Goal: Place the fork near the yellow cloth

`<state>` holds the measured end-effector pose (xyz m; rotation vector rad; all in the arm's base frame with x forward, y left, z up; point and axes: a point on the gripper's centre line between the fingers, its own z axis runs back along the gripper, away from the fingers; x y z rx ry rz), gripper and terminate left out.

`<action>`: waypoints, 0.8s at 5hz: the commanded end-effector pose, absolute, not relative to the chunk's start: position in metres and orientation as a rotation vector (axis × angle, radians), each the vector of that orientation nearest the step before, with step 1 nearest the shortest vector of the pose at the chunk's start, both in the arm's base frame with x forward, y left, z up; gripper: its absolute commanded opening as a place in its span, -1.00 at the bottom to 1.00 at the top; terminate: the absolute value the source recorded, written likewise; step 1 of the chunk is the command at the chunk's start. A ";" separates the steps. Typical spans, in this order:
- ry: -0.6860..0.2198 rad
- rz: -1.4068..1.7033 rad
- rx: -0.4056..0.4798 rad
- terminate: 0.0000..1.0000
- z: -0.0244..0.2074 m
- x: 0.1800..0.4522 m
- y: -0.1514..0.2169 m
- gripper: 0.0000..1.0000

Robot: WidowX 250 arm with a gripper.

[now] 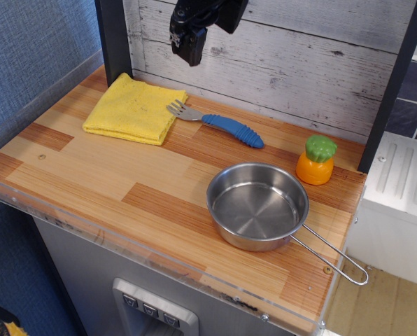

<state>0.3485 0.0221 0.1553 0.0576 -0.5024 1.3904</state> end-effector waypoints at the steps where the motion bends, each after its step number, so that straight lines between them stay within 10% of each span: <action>1: -0.539 1.399 0.026 -1.00 0.175 0.353 0.020 1.00; 3: -0.539 1.399 0.026 -1.00 0.175 0.353 0.020 1.00; 4: -0.539 1.399 0.026 1.00 0.175 0.353 0.020 1.00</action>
